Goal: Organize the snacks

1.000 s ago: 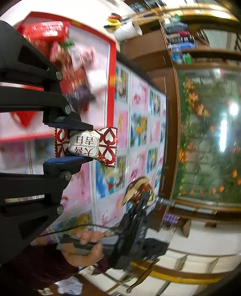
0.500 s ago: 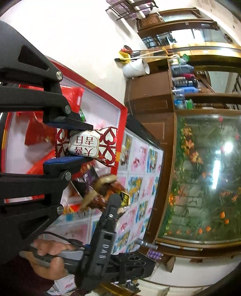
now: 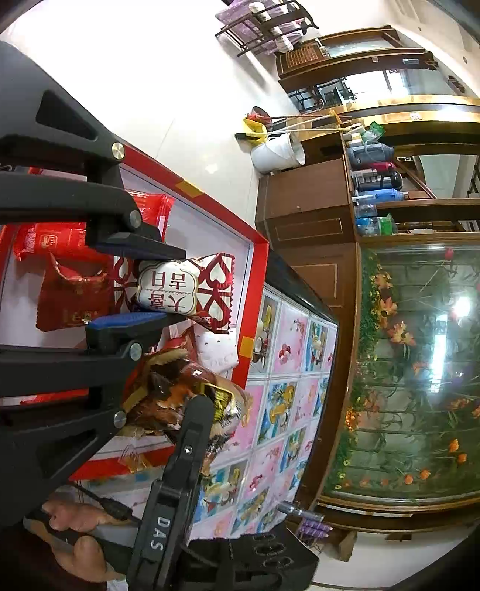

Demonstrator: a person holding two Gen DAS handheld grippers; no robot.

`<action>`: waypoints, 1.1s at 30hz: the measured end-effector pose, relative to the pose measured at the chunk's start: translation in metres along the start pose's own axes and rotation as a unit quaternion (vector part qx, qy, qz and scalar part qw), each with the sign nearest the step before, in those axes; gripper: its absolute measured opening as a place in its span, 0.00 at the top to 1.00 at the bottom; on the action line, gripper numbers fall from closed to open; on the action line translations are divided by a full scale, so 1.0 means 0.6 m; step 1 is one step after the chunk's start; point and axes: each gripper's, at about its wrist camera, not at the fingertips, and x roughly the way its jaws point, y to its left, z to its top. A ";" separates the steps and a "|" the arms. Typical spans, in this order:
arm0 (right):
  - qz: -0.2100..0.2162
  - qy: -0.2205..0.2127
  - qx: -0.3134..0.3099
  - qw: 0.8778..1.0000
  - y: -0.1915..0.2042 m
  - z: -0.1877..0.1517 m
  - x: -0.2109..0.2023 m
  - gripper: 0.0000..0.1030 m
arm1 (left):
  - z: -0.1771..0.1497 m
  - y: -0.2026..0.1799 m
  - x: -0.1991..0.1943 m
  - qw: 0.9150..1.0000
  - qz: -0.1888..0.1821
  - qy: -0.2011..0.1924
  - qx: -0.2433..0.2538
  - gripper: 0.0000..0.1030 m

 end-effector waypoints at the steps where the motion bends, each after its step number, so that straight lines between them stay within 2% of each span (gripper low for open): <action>1: -0.001 0.000 -0.002 1.000 -0.001 0.001 -0.001 0.73 | 0.000 -0.001 0.002 1.000 0.002 0.002 0.001 0.78; 4: -0.020 -0.006 -0.009 1.000 -0.002 0.003 -0.005 0.71 | 0.001 -0.006 0.008 1.000 0.012 0.007 0.002 0.77; 6: -0.033 -0.008 -0.012 0.999 -0.006 0.004 -0.007 0.63 | 0.001 -0.005 0.009 1.000 0.020 0.008 0.002 0.75; 7: -0.042 -0.011 -0.009 0.999 -0.011 0.005 -0.009 0.55 | 0.002 -0.006 0.008 1.000 0.023 0.009 0.001 0.75; 8: -0.049 -0.014 -0.006 0.999 -0.014 0.006 -0.012 0.51 | 0.003 -0.006 0.007 1.000 0.026 0.009 0.000 0.66; 9: -0.055 -0.020 -0.005 0.998 -0.018 0.009 -0.016 0.50 | 0.004 -0.005 0.006 0.999 0.031 0.009 -0.002 0.47; 11: -0.066 -0.038 -0.005 0.997 -0.021 0.012 -0.031 0.44 | 0.005 -0.007 -0.002 0.999 0.037 0.001 -0.007 0.29; 12: -0.073 -0.049 -0.006 0.996 -0.022 0.013 -0.039 0.42 | 0.005 -0.007 -0.006 0.999 0.036 -0.004 -0.008 0.26; 14: -0.080 -0.073 -0.006 0.994 -0.022 0.016 -0.058 0.35 | 0.007 -0.011 -0.018 0.999 0.035 -0.013 -0.004 0.25; 19: -0.110 -0.108 -0.020 0.988 -0.014 0.016 -0.085 0.30 | 0.009 -0.026 -0.045 0.998 0.048 -0.026 0.014 0.18; 22: -0.127 -0.121 -0.036 0.984 -0.004 0.010 -0.100 0.30 | 0.008 -0.031 -0.063 0.997 0.071 -0.031 0.017 0.16; 27: -0.128 -0.138 -0.036 0.981 0.021 -0.011 -0.131 0.28 | 0.003 -0.035 -0.094 0.990 0.126 -0.051 0.023 0.14; 33: -0.127 -0.152 -0.038 0.979 0.068 -0.065 -0.169 0.24 | -0.010 -0.030 -0.145 0.988 0.134 -0.074 -0.001 0.12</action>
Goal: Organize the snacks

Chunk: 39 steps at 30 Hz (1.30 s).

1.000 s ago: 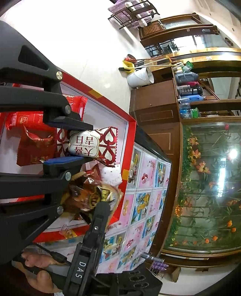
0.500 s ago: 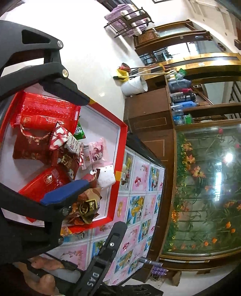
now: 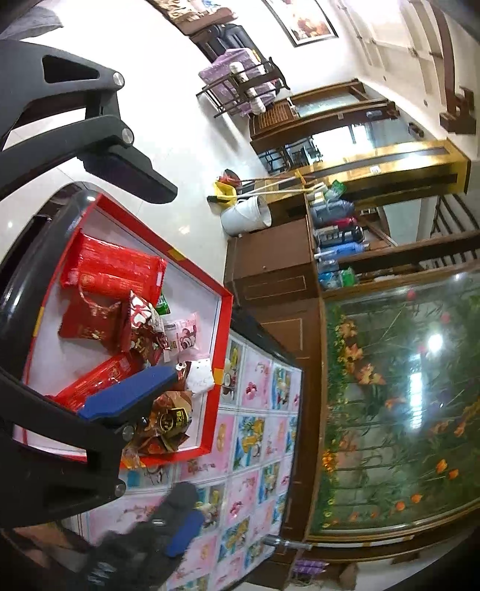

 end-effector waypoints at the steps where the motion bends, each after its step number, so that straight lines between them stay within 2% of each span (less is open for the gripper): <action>1: 0.000 0.001 -0.004 1.000 0.008 -0.004 -0.010 0.24 | -0.001 0.001 -0.008 1.000 0.006 -0.004 -0.001 0.12; 4: -0.001 -0.005 -0.015 1.000 0.033 -0.008 -0.043 0.24 | -0.006 0.008 -0.034 1.000 0.010 -0.016 -0.001 0.12; 8: 0.002 -0.028 -0.026 0.999 0.063 -0.003 -0.094 0.23 | -0.010 0.020 -0.060 1.000 -0.014 -0.013 -0.011 0.12; 11: -0.003 -0.046 -0.045 0.998 0.092 -0.002 -0.130 0.22 | -0.015 0.031 -0.086 0.999 -0.012 -0.030 -0.018 0.12; 14: 0.002 -0.059 -0.053 0.997 0.119 -0.002 -0.159 0.20 | -0.019 0.043 -0.111 0.999 -0.018 -0.040 -0.018 0.09; 17: 0.002 -0.066 -0.072 0.995 0.153 -0.006 -0.184 0.20 | -0.024 0.056 -0.139 0.998 -0.021 -0.057 -0.019 0.00; 21: -0.002 -0.084 -0.096 0.992 0.195 -0.012 -0.217 0.18 | -0.034 0.075 -0.170 0.996 -0.011 -0.089 -0.022 0.00; 25: 0.005 -0.099 -0.110 0.989 0.224 -0.015 -0.241 0.15 | -0.034 0.095 -0.171 0.996 -0.022 -0.082 -0.039 0.00; 30: 0.012 -0.104 -0.122 0.987 0.235 -0.012 -0.242 0.15 | -0.032 0.107 -0.153 0.996 -0.016 -0.063 -0.059 0.00; 39: 0.016 -0.093 -0.099 0.991 0.218 -0.014 -0.236 0.15 | -0.044 0.105 -0.153 0.997 -0.007 -0.061 -0.049 0.00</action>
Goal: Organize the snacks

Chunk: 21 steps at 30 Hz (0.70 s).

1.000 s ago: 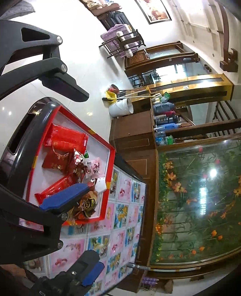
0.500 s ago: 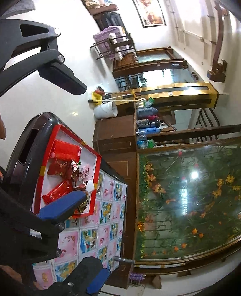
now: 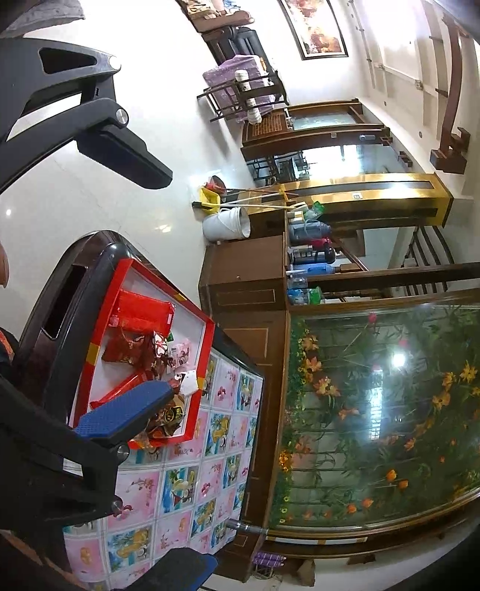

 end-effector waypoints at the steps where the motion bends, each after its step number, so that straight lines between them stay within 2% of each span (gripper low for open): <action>1: 0.000 0.001 -0.001 1.000 0.001 0.001 0.000 0.15 | 0.001 0.001 -0.001 1.000 0.001 -0.002 -0.001 0.00; 12: 0.005 0.000 -0.015 1.000 0.009 -0.004 0.002 0.15 | 0.001 0.017 0.002 1.000 0.009 0.000 -0.014 0.00; 21: 0.009 0.006 -0.022 1.000 0.013 -0.009 0.008 0.15 | -0.001 0.016 0.001 1.000 0.003 -0.001 -0.003 0.00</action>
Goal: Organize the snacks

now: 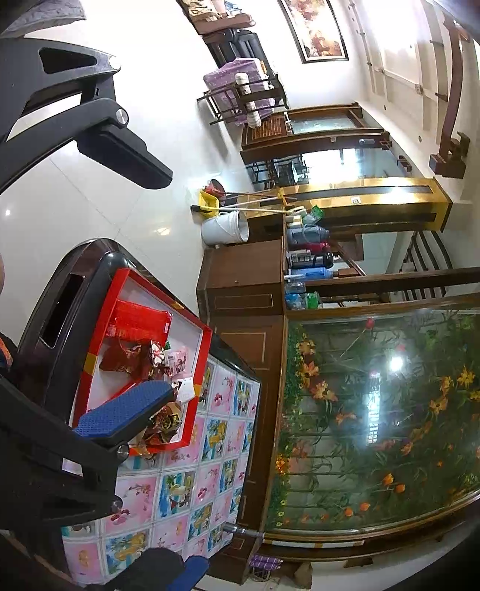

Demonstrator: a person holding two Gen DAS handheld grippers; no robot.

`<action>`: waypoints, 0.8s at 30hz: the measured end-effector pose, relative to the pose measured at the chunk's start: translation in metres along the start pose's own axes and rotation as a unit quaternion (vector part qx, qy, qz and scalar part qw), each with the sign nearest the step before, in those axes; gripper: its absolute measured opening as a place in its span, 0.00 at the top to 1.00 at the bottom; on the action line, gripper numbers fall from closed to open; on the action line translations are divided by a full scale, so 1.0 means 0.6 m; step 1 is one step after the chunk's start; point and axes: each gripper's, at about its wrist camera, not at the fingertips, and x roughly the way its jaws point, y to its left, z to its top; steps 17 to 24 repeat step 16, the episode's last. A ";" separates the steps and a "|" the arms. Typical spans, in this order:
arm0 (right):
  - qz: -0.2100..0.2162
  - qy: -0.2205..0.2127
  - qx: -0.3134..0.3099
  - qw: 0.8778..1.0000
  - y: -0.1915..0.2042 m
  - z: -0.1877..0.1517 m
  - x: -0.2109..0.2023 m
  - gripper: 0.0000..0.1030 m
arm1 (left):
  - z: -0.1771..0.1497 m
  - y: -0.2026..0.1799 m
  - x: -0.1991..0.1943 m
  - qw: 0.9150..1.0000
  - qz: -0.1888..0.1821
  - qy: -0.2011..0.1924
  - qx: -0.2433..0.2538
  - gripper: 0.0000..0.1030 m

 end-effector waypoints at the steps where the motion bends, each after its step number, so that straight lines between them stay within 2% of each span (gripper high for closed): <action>1: 0.001 0.002 0.000 1.000 0.001 0.000 0.001 0.15 | -0.001 -0.001 0.000 1.000 -0.002 0.001 0.002 0.00; 12: 0.011 0.016 -0.007 1.000 0.009 -0.009 0.012 0.15 | -0.001 -0.012 0.002 0.999 -0.052 0.012 0.009 0.00; 16: 0.010 0.018 0.001 1.000 0.004 -0.011 0.016 0.15 | -0.003 -0.026 -0.002 0.998 -0.054 0.001 0.025 0.00; 24: 0.010 0.018 0.001 1.000 0.004 -0.011 0.016 0.15 | -0.003 -0.026 -0.002 0.998 -0.054 0.001 0.025 0.00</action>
